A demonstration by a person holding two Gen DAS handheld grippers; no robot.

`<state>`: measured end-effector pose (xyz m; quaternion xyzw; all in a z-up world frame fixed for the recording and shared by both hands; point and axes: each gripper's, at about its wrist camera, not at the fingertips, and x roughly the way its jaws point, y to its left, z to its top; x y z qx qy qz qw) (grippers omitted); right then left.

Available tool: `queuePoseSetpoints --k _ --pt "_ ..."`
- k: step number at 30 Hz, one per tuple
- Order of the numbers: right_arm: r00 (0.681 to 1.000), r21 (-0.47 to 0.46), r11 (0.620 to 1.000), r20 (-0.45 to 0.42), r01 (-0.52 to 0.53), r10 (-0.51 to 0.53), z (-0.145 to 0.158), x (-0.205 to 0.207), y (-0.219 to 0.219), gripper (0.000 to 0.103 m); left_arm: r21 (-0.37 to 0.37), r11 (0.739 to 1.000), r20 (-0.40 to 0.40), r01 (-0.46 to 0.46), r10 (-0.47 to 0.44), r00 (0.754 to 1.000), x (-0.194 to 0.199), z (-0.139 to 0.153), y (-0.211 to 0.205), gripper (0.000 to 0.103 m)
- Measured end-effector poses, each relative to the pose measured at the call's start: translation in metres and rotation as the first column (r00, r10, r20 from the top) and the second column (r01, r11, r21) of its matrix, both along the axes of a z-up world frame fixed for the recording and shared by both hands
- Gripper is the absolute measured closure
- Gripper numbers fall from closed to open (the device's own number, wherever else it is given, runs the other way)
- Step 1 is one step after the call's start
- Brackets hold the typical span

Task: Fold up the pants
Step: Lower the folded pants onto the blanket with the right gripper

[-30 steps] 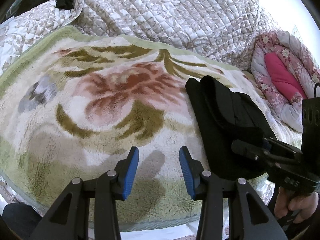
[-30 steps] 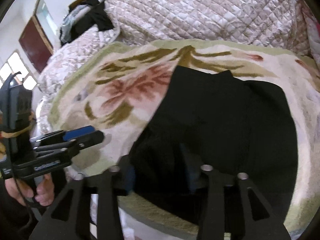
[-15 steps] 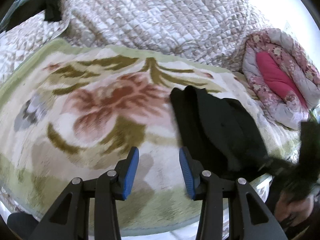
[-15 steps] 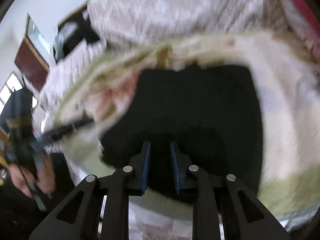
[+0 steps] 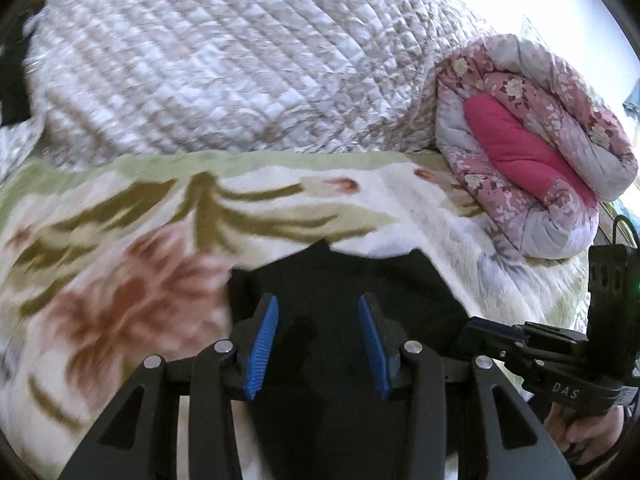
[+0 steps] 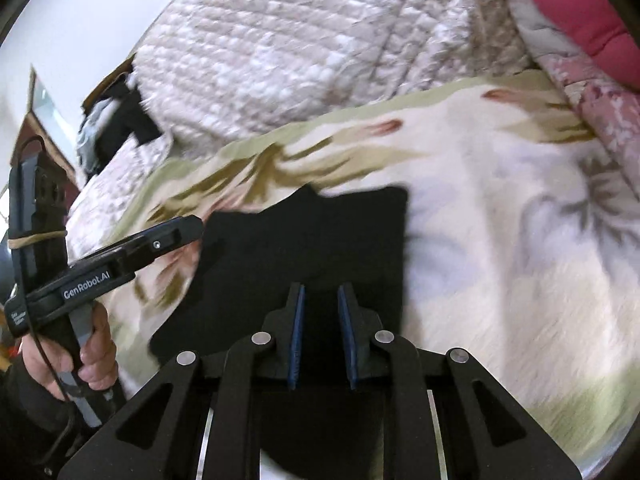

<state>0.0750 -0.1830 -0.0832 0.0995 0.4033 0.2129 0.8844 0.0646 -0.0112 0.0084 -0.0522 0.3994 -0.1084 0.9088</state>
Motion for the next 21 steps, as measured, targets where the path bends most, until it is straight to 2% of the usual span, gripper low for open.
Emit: queuePoseSetpoints --k 5,7,8,9,11,14,16,21 --pt "0.999 -0.054 0.998 0.009 -0.03 0.031 -0.009 0.04 0.007 0.085 0.087 0.996 -0.035 -0.011 0.014 0.999 0.029 -0.032 -0.01 0.058" --pt "1.0 -0.093 0.995 -0.002 -0.028 0.028 -0.019 0.053 0.009 0.087 0.099 0.994 -0.052 -0.043 0.048 0.997 0.028 -0.047 -0.002 0.057" --pt "1.0 -0.101 0.995 -0.013 -0.024 0.023 -0.026 0.059 0.009 0.088 0.081 0.996 -0.048 -0.047 0.051 0.998 0.025 -0.052 0.003 0.056" --pt "1.0 -0.103 0.994 -0.017 -0.021 0.019 -0.032 0.065 0.009 0.09 0.061 0.997 -0.035 -0.051 0.054 0.998 0.022 -0.053 0.006 0.056" --pt "1.0 -0.124 0.992 0.012 -0.004 0.005 -0.039 0.067 0.01 0.098 0.071 0.996 -0.021 -0.058 0.06 0.998 0.019 -0.054 0.004 0.056" --pt "1.0 -0.098 0.995 0.007 0.006 -0.006 -0.041 0.068 0.005 0.098 0.099 0.993 -0.006 -0.063 0.064 0.998 0.02 -0.057 0.0 0.056" --pt "1.0 -0.068 0.998 -0.012 0.008 -0.009 -0.041 0.069 0.0 0.1 0.085 0.994 -0.002 -0.063 0.064 0.998 0.02 -0.058 0.002 0.056" --pt "1.0 -0.114 0.993 -0.008 0.01 -0.011 -0.024 0.052 0.008 0.096 0.093 0.994 -0.005 -0.063 0.063 0.998 0.021 -0.055 0.002 0.056"
